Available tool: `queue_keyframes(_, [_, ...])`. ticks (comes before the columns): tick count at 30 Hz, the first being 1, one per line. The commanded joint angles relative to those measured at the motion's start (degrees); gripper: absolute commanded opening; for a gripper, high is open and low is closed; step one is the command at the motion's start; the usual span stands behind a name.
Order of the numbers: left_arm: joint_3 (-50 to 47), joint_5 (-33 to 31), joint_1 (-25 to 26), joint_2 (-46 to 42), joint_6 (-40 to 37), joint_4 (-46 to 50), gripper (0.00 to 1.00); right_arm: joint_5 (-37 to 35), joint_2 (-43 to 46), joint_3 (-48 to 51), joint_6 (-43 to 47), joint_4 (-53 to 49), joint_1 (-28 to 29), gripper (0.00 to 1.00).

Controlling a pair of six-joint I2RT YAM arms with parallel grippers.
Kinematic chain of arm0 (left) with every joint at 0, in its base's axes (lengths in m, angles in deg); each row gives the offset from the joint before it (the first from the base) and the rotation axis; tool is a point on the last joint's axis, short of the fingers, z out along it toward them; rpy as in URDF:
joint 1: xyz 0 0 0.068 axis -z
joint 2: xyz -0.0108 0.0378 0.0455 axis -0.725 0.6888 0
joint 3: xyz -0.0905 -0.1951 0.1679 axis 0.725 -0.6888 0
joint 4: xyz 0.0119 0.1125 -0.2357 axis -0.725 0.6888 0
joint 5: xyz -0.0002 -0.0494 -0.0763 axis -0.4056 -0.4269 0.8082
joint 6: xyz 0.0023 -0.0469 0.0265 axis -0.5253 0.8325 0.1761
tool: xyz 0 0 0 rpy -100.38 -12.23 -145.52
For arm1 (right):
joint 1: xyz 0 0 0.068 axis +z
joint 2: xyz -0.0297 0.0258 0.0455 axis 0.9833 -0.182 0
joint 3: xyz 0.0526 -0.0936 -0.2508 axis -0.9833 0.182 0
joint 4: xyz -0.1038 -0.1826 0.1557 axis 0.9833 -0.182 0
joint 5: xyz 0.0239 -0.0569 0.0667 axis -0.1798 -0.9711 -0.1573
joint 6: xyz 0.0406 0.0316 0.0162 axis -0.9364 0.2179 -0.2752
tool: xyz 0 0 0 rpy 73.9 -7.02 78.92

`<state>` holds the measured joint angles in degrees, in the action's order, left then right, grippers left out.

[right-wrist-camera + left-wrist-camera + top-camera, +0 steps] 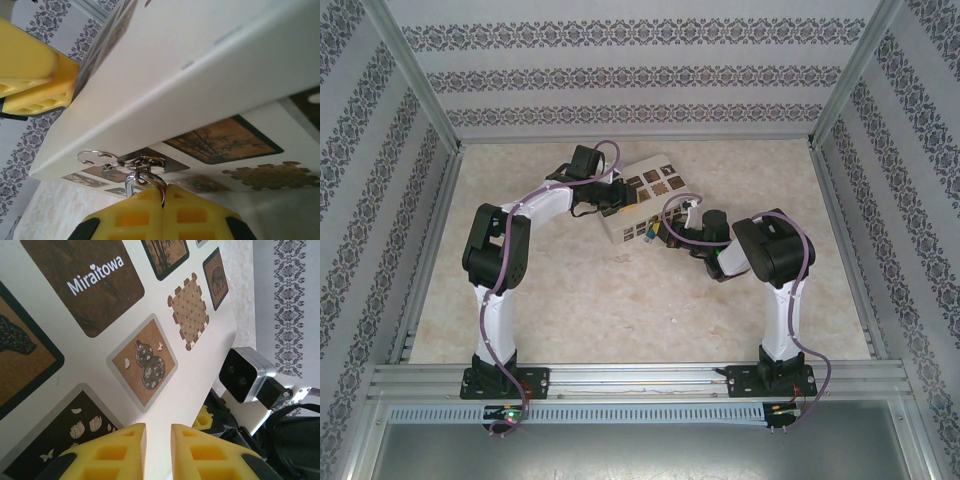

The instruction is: Unlock the padlock with the key

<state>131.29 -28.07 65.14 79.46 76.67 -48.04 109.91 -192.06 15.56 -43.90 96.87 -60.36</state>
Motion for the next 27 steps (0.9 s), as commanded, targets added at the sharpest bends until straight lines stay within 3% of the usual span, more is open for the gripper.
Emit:
queue_keyframes(1, [-3.0,-2.4,0.7,1.8,0.4,2.4,0.2,-3.0,2.1,0.8,-3.0,7.3,1.1,0.0])
queue_keyframes(6, [-4.5,-1.8,0.7,1.2,1.1,1.1,0.19,-7.2,1.7,2.5,-8.2,11.5,1.2,0.0])
queue_keyframes(27, [-7.3,-1.1,1.3,-0.7,3.1,-1.8,0.2,-16.0,3.7,3.1,-19.2,11.6,0.8,0.0])
